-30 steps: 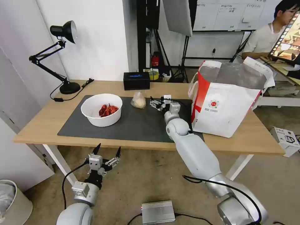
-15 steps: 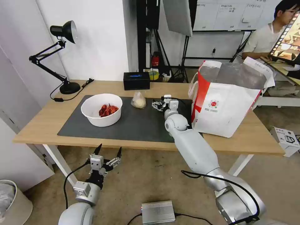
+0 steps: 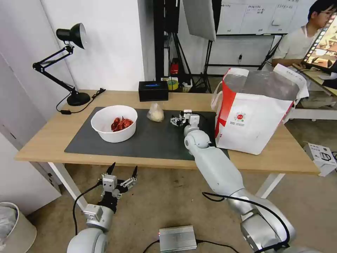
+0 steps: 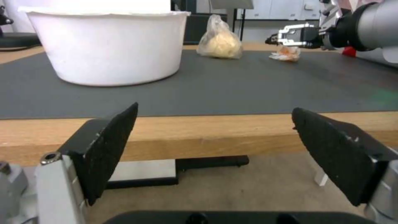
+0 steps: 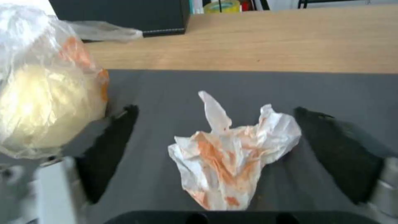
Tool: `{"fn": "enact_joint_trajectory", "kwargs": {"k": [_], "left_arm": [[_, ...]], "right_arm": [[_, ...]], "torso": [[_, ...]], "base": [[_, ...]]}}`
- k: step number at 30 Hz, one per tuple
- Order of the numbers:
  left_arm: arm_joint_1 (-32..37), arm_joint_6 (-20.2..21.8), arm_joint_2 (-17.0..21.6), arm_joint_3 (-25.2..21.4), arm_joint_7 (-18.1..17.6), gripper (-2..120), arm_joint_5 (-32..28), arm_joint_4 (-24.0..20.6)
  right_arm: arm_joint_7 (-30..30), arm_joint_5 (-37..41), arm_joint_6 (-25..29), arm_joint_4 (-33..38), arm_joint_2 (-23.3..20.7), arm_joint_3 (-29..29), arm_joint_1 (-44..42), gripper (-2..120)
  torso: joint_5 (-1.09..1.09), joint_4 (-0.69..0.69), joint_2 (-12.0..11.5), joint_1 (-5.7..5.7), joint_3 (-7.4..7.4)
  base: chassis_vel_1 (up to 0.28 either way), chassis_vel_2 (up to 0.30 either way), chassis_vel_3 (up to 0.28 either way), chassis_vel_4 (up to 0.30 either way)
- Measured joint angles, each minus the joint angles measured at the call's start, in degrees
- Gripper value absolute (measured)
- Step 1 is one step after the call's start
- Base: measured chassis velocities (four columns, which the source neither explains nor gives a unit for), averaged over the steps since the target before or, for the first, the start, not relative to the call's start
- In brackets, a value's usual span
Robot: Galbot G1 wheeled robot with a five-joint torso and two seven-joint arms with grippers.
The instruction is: Pick up the trash from the table and place it into the takeout bag.
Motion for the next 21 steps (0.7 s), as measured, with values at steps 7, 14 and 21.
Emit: {"fn": "enact_joint_trajectory", "kwargs": {"k": [7,14,21], "left_arm": [[0.04,-0.36,0.00,0.04,0.16,100,0.02,0.42],[-0.28,-0.37,-0.02,0.42,0.17,100,0.04,0.51],[-0.35,-0.37,-0.06,0.57,0.17,100,0.08,0.67]], "right_arm": [[0.31,0.06,-0.42,-0.82,0.53,0.44,-0.04,65],[0.77,0.18,-0.72,-1.83,1.18,1.13,-0.05,37],[0.95,0.18,-0.73,-2.01,1.25,1.25,-0.05,17]], "torso": [[0.00,0.00,0.00,0.00,0.00],[0.00,0.00,0.00,0.00,0.00],[0.00,0.00,0.00,0.00,0.00]], "base": [[0.000,0.000,0.000,0.000],[0.000,0.000,0.000,0.000],[0.000,0.000,0.000,0.000]]}}
